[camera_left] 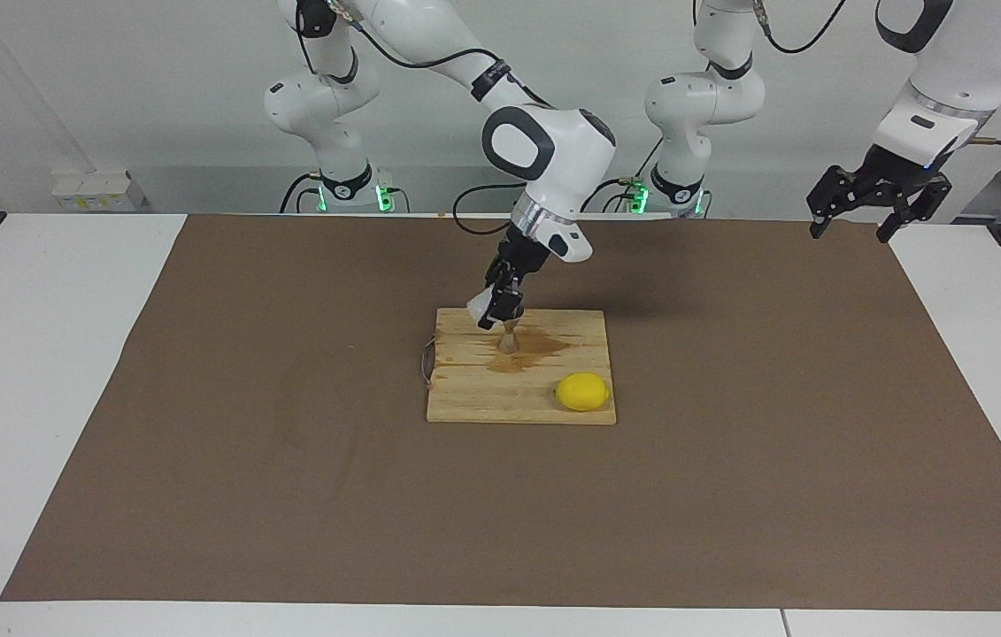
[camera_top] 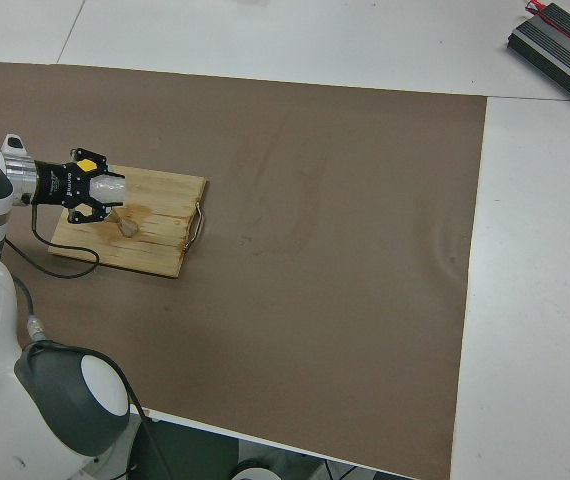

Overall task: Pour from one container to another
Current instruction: 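Tilt the white cup with the right gripper to pour into the metal cup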

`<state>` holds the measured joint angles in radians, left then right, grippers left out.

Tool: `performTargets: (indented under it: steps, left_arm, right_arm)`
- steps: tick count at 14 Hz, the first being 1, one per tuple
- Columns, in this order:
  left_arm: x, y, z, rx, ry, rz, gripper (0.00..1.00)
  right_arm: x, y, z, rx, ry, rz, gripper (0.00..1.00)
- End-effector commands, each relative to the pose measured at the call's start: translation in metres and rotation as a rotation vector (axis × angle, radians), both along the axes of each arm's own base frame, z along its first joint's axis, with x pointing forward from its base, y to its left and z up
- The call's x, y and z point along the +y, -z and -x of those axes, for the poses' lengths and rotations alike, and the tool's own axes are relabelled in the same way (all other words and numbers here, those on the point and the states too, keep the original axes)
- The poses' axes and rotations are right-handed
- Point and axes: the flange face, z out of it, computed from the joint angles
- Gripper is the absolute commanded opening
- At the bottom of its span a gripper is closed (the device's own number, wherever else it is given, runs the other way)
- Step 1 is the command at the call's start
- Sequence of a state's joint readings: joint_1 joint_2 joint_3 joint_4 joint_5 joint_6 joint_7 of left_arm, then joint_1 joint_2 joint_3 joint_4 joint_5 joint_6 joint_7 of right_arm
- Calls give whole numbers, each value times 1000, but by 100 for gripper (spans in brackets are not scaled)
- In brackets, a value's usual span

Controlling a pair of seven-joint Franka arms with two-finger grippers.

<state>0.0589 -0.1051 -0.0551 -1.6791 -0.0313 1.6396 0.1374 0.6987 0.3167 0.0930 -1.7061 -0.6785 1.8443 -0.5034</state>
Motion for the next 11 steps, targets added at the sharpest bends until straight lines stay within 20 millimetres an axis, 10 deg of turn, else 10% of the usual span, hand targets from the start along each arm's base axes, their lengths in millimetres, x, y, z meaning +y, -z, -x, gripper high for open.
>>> performTargets:
  steps: [1,11]
  left_arm:
    - [4,3,6,-24,1,10,100]
    - [11,-7,12,-25,-12,10,100]
  right_arm:
    - [1,5,11,-28,-18,52,54]
    - [-1,12,23,-73,-69,117,54]
